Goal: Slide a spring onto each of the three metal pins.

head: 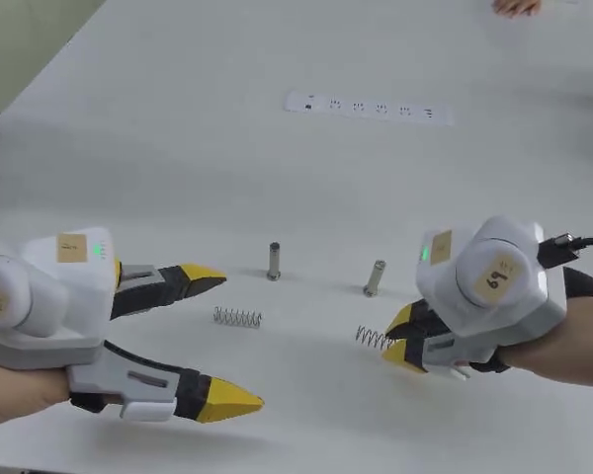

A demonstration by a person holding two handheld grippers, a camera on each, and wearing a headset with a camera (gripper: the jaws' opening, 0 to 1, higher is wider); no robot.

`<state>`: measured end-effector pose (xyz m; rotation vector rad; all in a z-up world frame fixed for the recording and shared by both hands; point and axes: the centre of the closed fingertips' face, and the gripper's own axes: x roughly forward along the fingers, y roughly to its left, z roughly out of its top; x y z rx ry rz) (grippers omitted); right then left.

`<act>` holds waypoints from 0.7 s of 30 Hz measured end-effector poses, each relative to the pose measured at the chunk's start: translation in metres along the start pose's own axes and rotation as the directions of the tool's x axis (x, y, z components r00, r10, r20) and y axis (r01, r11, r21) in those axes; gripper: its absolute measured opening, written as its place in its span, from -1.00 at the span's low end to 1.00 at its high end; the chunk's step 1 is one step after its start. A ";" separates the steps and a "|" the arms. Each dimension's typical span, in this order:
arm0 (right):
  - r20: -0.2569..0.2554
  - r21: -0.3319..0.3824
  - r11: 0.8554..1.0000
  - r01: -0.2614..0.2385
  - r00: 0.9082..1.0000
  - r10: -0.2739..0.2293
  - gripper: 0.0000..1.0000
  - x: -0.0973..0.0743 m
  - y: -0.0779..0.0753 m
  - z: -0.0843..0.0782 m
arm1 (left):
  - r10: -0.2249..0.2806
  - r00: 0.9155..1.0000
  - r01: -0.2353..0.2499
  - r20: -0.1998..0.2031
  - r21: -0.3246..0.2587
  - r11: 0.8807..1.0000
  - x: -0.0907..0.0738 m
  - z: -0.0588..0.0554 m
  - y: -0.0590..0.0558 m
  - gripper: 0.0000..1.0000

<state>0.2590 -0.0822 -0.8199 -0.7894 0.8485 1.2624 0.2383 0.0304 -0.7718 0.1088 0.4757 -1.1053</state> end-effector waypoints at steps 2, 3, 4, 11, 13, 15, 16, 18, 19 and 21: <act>-0.003 -0.011 1.000 -0.001 1.000 0.001 -0.84 0.000 0.000 0.000 | -0.011 1.000 0.011 0.001 0.000 1.000 0.002 0.001 -0.001 0.46; -0.004 -0.020 1.000 -0.007 1.000 0.007 -0.84 0.000 0.001 0.000 | -0.019 1.000 0.019 -0.004 -0.001 1.000 0.003 0.001 -0.002 0.44; -0.005 -0.025 1.000 -0.009 1.000 0.009 -0.84 0.000 0.001 0.000 | -0.022 1.000 0.022 -0.005 0.001 1.000 0.004 0.001 -0.003 0.42; -0.011 -0.063 0.998 -0.011 1.000 0.010 -0.84 -0.004 0.000 0.002 | -0.059 0.998 0.059 -0.011 0.007 0.998 0.013 0.005 -0.006 0.28; -0.007 -0.079 0.997 -0.013 1.000 0.013 -0.84 -0.005 0.001 0.004 | -0.062 0.998 0.062 -0.008 0.010 0.998 0.015 0.007 -0.005 0.26; -0.004 -0.089 0.996 -0.015 1.000 0.014 -0.84 -0.006 0.002 0.006 | -0.068 0.998 0.068 0.000 0.013 0.998 0.017 0.011 -0.005 0.22; -0.001 -0.094 0.995 -0.016 1.000 0.016 -0.84 -0.006 0.002 0.007 | -0.071 0.997 0.071 0.003 0.013 0.997 0.018 0.012 -0.005 0.22; 0.004 -0.104 0.994 -0.016 1.000 0.016 -0.84 -0.007 0.002 0.009 | -0.077 0.997 0.076 0.008 0.016 0.997 0.020 0.015 -0.005 0.19; 0.007 -0.107 0.994 -0.015 1.000 0.016 -0.84 -0.007 0.002 0.010 | -0.080 0.997 0.080 0.011 0.016 0.997 0.021 0.015 -0.005 0.18; 0.018 -0.108 0.994 -0.020 1.000 0.022 -0.84 -0.007 0.002 0.013 | -0.085 0.996 0.085 0.019 0.011 0.996 0.023 0.017 -0.004 0.14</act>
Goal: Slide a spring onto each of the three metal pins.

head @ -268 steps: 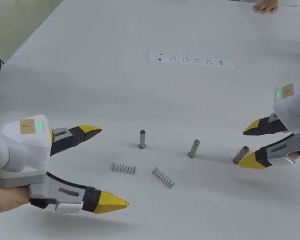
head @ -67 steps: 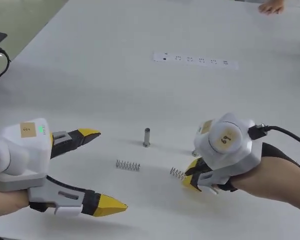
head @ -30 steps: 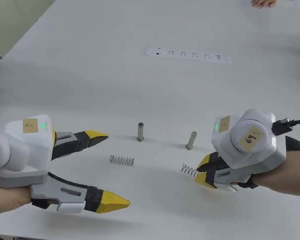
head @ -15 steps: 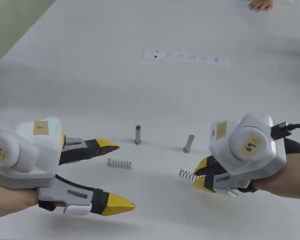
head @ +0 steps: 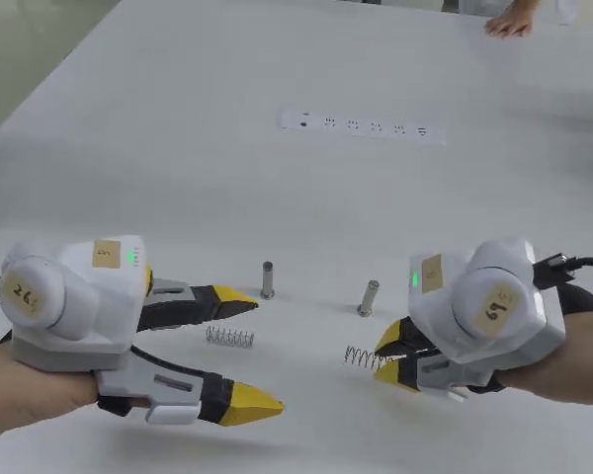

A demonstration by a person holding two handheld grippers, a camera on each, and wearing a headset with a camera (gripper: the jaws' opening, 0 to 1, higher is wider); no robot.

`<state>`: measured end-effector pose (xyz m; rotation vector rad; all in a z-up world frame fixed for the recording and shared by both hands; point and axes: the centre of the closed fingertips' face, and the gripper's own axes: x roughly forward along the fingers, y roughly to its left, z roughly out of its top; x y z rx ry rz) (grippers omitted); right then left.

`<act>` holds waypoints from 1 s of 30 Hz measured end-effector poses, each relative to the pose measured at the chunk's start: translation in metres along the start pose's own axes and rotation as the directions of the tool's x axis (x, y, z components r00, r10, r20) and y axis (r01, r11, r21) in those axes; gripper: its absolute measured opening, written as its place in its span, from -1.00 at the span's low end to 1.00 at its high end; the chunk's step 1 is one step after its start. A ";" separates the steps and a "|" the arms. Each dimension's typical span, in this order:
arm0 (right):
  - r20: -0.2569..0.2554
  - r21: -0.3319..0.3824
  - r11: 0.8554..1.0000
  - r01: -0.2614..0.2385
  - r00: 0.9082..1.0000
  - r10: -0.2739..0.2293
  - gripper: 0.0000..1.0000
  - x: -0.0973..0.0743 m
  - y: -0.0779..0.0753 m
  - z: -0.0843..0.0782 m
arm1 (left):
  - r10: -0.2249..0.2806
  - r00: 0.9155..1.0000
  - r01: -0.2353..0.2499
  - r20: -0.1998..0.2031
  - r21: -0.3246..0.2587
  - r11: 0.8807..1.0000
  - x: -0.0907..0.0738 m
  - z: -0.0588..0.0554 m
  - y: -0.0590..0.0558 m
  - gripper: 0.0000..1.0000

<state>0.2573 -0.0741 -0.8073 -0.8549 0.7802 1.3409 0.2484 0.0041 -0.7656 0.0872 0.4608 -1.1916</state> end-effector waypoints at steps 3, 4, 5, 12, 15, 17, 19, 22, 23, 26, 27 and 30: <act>0.009 -0.014 1.000 -0.004 1.000 0.004 -0.84 -0.001 0.001 0.003 | -0.010 1.000 0.010 0.003 0.000 1.000 0.004 0.000 0.001 0.08; 0.009 -0.018 1.000 -0.005 1.000 0.005 -0.84 -0.001 0.001 0.004 | -0.013 1.000 0.013 0.002 0.005 1.000 0.005 0.001 0.001 0.08; 0.009 -0.021 1.000 -0.006 1.000 0.006 -0.84 -0.001 0.001 0.004 | -0.015 1.000 0.015 0.003 0.005 1.000 0.007 0.001 0.001 0.07; 0.041 -0.043 0.999 -0.012 0.999 0.014 -0.84 -0.007 0.002 0.016 | -0.044 0.999 0.043 0.018 0.013 0.999 0.018 0.007 -0.001 -0.04; 0.053 -0.053 0.999 -0.011 0.999 0.013 -0.84 -0.009 0.002 0.021 | -0.055 0.998 0.055 0.022 0.016 0.998 0.023 0.010 -0.003 -0.10; 0.061 -0.063 0.998 -0.013 0.998 0.017 -0.84 -0.010 0.004 0.025 | -0.059 0.998 0.058 0.023 0.020 0.998 0.025 0.010 -0.004 -0.12; 0.067 -0.073 0.997 -0.016 0.998 0.021 -0.84 -0.011 0.006 0.028 | -0.065 0.998 0.065 0.024 0.019 0.998 0.027 0.011 -0.006 -0.15; 0.073 -0.083 0.996 -0.018 0.997 0.024 -0.84 -0.011 0.007 0.031 | -0.062 0.998 0.061 0.027 0.028 0.998 0.031 0.014 -0.006 -0.27; 0.076 -0.083 0.996 -0.018 0.997 0.024 -0.84 -0.012 0.007 0.031 | -0.061 0.998 0.060 0.034 0.036 0.998 0.032 0.016 -0.007 -0.35; 0.079 -0.079 0.997 -0.019 0.997 0.025 -0.84 -0.011 0.006 0.031 | -0.070 0.997 0.068 0.045 0.036 0.997 0.036 0.020 -0.009 -0.37; 0.080 -0.079 0.997 -0.019 0.996 0.025 -0.84 -0.011 0.006 0.032 | -0.073 0.996 0.071 0.044 0.039 0.997 0.037 0.021 -0.010 -0.38; 0.092 -0.080 0.997 -0.024 0.995 0.031 -0.84 -0.012 0.007 0.034 | -0.085 0.996 0.083 0.041 0.049 0.995 0.040 0.021 -0.012 -0.42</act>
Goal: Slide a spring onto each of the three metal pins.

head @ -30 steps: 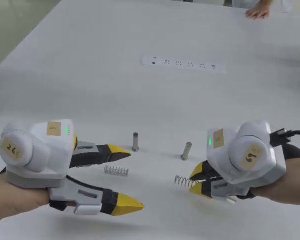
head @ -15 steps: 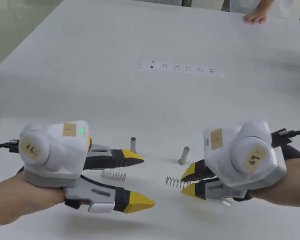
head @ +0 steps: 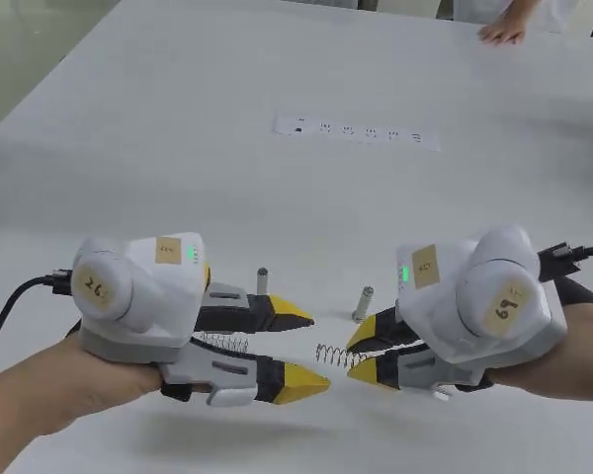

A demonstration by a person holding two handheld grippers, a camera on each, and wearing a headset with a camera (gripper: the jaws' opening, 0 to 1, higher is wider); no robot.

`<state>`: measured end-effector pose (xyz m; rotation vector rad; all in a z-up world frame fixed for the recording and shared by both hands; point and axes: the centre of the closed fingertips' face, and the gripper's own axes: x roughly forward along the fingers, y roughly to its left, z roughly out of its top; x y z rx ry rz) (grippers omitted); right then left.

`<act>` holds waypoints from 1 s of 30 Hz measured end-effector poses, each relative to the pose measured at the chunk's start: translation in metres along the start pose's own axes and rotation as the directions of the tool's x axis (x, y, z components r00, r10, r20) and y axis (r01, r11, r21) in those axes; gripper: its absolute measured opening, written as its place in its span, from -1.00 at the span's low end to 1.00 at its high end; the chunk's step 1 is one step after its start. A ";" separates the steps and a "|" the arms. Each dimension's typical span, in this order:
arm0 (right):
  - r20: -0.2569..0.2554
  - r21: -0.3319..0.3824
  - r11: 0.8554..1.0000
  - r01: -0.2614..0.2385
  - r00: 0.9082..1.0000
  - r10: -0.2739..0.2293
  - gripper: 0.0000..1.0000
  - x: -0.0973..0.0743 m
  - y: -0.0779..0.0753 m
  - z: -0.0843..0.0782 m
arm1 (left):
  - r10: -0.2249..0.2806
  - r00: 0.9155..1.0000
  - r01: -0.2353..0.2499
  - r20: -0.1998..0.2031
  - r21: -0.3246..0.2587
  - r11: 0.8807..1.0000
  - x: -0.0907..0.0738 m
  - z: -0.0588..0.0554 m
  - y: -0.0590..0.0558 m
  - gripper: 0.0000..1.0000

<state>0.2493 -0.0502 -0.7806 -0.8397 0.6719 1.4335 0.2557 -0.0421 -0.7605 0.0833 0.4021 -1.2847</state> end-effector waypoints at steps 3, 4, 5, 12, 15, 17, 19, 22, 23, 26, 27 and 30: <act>0.012 -0.005 1.000 -0.004 1.000 0.004 -0.84 -0.001 0.000 0.002 | -0.004 1.000 0.004 0.004 -0.001 1.000 0.002 0.001 0.000 -0.46; 0.013 -0.006 1.000 -0.005 1.000 0.005 -0.84 -0.002 0.000 0.003 | -0.007 1.000 0.007 0.008 0.001 1.000 0.003 0.002 0.000 -0.48; 0.017 -0.009 1.000 -0.005 1.000 0.005 -0.84 -0.002 0.000 0.003 | -0.009 1.000 0.009 0.010 0.001 1.000 0.003 0.002 0.000 -0.50; 0.028 -0.031 1.000 -0.001 1.000 0.002 -0.84 -0.005 -0.002 0.004 | -0.021 1.000 0.021 0.021 -0.002 1.000 0.007 0.006 -0.001 -0.63; 0.032 -0.041 0.999 -0.003 0.999 0.004 -0.84 -0.006 -0.001 0.004 | -0.024 0.999 0.024 0.029 -0.001 1.000 0.008 0.008 -0.001 -0.67; 0.039 -0.045 0.999 -0.004 0.999 0.006 -0.84 -0.007 0.000 0.006 | -0.025 0.999 0.025 0.031 0.000 1.000 0.009 0.008 -0.001 -0.69; 0.042 -0.044 0.999 -0.002 0.999 0.004 -0.84 -0.007 0.000 0.006 | -0.029 0.999 0.029 0.031 -0.001 1.000 0.010 0.008 -0.002 -0.72; 0.050 -0.040 0.999 -0.003 0.999 0.005 -0.84 -0.008 0.000 0.007 | -0.032 0.999 0.032 0.029 -0.001 0.999 0.011 0.007 -0.003 -0.74; 0.050 -0.041 0.999 -0.004 0.999 0.006 -0.84 -0.008 0.000 0.007 | -0.032 0.999 0.032 0.030 -0.001 0.999 0.011 0.008 -0.003 -0.75; 0.049 -0.041 0.999 -0.005 0.999 0.007 -0.84 -0.007 0.001 0.007 | -0.033 0.999 0.033 0.036 -0.003 0.999 0.011 0.009 -0.003 -0.78; 0.051 -0.044 0.999 -0.004 0.999 0.007 -0.84 -0.007 0.001 0.007 | -0.034 0.999 0.034 0.036 -0.002 0.999 0.012 0.009 -0.004 -0.79; 0.056 -0.044 0.999 -0.002 0.998 0.005 -0.84 -0.008 0.002 0.008 | -0.036 0.999 0.036 0.030 -0.002 0.999 0.012 0.007 -0.005 -0.80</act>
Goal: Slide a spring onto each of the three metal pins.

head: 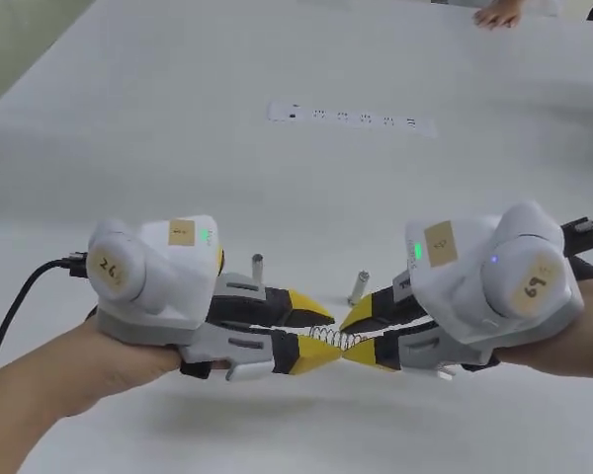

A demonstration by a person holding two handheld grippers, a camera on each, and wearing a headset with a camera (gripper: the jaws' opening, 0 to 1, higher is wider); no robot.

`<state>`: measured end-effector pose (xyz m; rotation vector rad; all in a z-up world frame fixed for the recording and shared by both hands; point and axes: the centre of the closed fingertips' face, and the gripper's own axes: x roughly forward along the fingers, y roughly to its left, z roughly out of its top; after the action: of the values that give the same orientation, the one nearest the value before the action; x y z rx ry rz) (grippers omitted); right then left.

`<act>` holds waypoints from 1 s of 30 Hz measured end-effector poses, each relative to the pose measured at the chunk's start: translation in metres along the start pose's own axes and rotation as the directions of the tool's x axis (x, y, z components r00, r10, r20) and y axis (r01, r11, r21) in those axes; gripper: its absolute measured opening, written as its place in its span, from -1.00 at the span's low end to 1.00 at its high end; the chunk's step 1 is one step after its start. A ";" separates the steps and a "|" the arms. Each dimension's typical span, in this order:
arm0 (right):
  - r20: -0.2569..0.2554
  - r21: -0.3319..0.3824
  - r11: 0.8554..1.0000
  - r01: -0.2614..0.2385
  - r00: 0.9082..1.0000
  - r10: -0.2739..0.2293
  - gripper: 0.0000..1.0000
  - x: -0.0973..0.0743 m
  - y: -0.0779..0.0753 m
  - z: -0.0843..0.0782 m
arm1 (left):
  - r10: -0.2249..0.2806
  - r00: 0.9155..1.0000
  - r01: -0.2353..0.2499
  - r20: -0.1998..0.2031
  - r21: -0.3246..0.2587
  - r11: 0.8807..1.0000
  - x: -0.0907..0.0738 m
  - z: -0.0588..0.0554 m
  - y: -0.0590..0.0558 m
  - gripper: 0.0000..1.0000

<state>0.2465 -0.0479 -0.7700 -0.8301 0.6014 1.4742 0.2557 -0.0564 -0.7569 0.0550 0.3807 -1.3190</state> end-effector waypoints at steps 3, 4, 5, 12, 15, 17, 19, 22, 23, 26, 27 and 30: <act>0.007 0.000 1.000 0.000 1.000 0.000 -0.84 0.000 0.000 0.002 | -0.001 1.000 0.001 -0.004 0.003 1.000 -0.001 -0.001 -0.001 -0.85; 0.007 -0.001 1.000 0.000 1.000 0.000 -0.84 0.000 0.000 0.002 | -0.002 1.000 0.002 0.001 0.015 1.000 -0.001 -0.001 -0.002 -0.88; 0.005 -0.005 1.000 -0.003 1.000 0.003 -0.84 0.000 0.000 0.001 | -0.001 1.000 0.001 0.001 0.021 1.000 -0.001 -0.001 -0.002 -0.90; 0.007 -0.012 1.000 -0.007 1.000 0.007 -0.84 -0.001 0.003 0.001 | -0.008 1.000 0.008 0.005 0.034 0.999 0.001 -0.003 -0.005 -0.94; 0.006 -0.022 1.000 -0.004 1.000 0.004 -0.84 -0.001 0.004 0.000 | -0.007 1.000 0.006 0.006 0.039 0.999 0.002 -0.002 -0.005 -0.95; 0.003 -0.021 1.000 -0.008 1.000 0.008 -0.84 -0.001 0.005 -0.001 | -0.012 1.000 0.011 0.002 0.035 0.999 0.002 -0.003 -0.006 -0.95; 0.000 -0.027 1.000 -0.010 1.000 0.010 -0.84 0.000 0.006 -0.001 | -0.018 1.000 0.018 -0.007 0.037 0.999 0.003 -0.004 -0.007 -0.96; 0.003 -0.030 0.999 -0.011 1.000 0.011 -0.84 0.000 0.007 -0.002 | -0.021 1.000 0.021 -0.013 0.041 0.999 0.003 -0.005 -0.008 -0.96; 0.005 -0.029 1.000 -0.010 1.000 0.010 -0.84 0.000 0.007 -0.002 | -0.021 1.000 0.022 -0.014 0.041 0.999 0.003 -0.005 -0.008 -0.96; 0.010 -0.030 1.000 -0.009 1.000 0.009 -0.84 0.000 0.007 -0.002 | -0.022 1.000 0.022 -0.015 0.041 0.999 0.003 -0.005 -0.008 -0.96; 0.010 -0.032 0.999 -0.009 1.000 0.009 -0.83 0.000 0.007 -0.002 | -0.022 1.000 0.023 -0.014 0.042 0.999 0.003 -0.004 -0.008 -0.96; 0.015 -0.021 1.000 -0.011 1.000 0.011 -0.83 0.000 0.007 -0.003 | -0.028 1.000 0.029 -0.012 0.045 0.999 0.004 -0.005 -0.008 -0.96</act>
<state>0.2404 -0.0509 -0.7721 -0.8321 0.5811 1.4977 0.2480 -0.0606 -0.7611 0.0958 0.3626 -1.3558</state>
